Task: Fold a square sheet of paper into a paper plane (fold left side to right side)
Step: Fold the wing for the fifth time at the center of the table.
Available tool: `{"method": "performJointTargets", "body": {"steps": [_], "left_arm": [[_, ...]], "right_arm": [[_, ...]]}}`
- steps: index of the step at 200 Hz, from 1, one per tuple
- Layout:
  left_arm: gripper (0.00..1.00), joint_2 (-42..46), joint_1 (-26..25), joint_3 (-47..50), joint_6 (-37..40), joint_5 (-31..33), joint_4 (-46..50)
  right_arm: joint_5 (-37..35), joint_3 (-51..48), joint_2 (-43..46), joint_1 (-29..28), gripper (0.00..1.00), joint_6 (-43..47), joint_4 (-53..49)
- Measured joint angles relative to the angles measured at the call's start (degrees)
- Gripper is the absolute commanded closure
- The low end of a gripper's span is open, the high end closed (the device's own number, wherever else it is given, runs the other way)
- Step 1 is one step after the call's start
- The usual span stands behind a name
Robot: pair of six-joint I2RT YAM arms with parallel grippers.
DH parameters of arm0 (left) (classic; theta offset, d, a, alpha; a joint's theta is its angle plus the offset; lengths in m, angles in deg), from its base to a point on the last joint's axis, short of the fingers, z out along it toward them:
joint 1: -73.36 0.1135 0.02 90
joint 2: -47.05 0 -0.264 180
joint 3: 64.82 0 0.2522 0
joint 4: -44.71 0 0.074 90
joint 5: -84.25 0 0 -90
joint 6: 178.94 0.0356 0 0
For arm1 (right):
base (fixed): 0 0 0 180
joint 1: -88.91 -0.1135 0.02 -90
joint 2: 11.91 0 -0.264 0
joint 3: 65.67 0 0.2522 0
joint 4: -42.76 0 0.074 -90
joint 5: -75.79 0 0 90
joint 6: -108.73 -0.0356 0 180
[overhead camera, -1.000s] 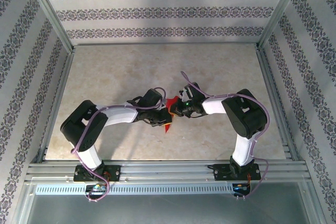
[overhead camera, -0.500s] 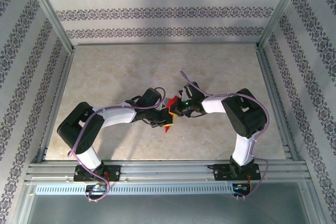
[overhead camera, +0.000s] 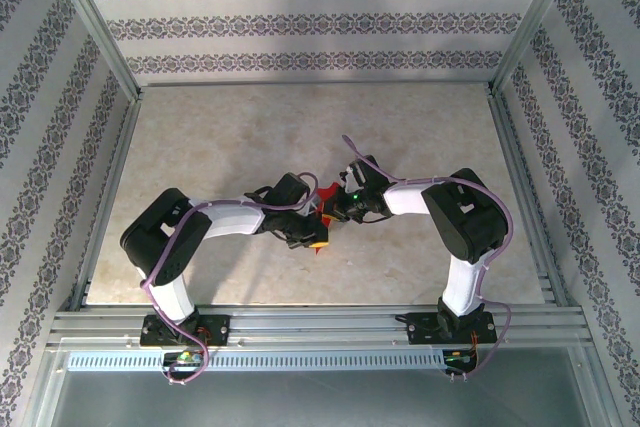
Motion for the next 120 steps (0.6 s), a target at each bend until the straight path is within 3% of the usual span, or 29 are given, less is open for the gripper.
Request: {"method": "performJointTargets", "body": {"steps": [120], "left_arm": [[0.96,-0.5,0.0,2.0,0.0,0.1,-1.7]], "right_arm": [[-0.7,1.6,-0.3,0.0,1.00,1.9,-3.0]]}}
